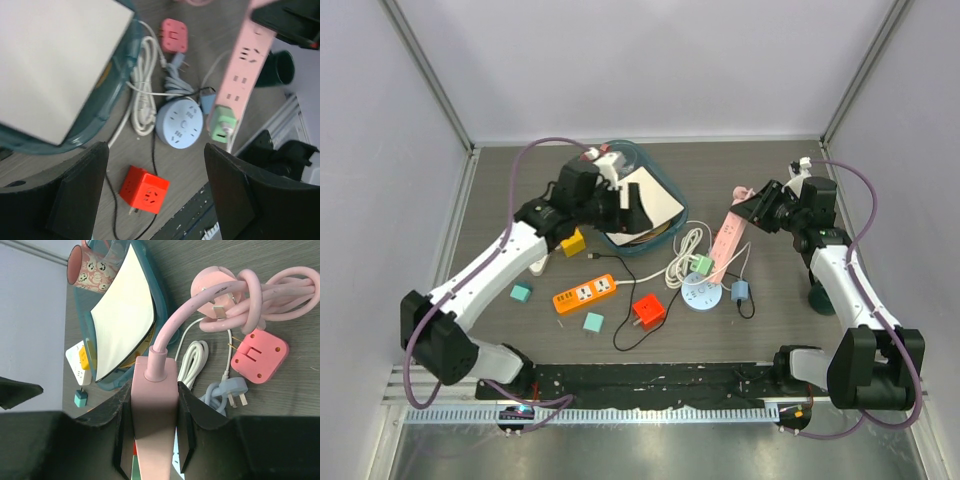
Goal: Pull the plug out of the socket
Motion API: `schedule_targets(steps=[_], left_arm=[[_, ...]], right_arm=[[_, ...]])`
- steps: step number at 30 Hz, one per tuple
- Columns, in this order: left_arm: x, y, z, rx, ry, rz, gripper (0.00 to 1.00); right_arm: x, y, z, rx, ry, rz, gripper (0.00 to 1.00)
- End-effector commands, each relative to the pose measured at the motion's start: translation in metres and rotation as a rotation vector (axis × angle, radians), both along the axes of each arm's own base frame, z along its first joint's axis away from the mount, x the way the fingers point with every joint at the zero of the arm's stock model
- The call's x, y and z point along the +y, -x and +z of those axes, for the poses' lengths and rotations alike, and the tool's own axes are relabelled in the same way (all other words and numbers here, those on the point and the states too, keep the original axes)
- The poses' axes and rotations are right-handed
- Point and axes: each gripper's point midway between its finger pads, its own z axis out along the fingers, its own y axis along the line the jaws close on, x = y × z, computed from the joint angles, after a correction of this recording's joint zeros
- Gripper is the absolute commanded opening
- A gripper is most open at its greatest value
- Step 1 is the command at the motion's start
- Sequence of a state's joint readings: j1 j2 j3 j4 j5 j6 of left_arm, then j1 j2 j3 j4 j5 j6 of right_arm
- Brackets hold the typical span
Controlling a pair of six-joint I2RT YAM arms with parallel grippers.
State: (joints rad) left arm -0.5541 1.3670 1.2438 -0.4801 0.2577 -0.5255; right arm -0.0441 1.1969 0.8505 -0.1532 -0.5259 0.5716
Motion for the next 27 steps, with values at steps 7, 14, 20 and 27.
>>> schedule_targets(steps=[7, 14, 20, 27], left_arm=[[-0.102, 0.037, 0.019, -0.06, 0.034, -0.403, 0.78], [-0.132, 0.057, -0.012, 0.027, -0.004, -0.532, 0.79], [-0.147, 0.062, -0.032, 0.055, -0.034, -0.557, 0.78], [-0.154, 0.068, -0.041, 0.074, -0.026, -0.577, 0.77]], right_arm=[[0.014, 0.008, 0.039, -0.105, -0.053, 0.06, 0.01], [0.012, 0.007, 0.047, -0.117, -0.052, 0.049, 0.01], [0.011, 0.004, 0.044, -0.106, -0.048, 0.037, 0.01], [0.01, 0.002, 0.039, -0.092, -0.048, 0.025, 0.01]])
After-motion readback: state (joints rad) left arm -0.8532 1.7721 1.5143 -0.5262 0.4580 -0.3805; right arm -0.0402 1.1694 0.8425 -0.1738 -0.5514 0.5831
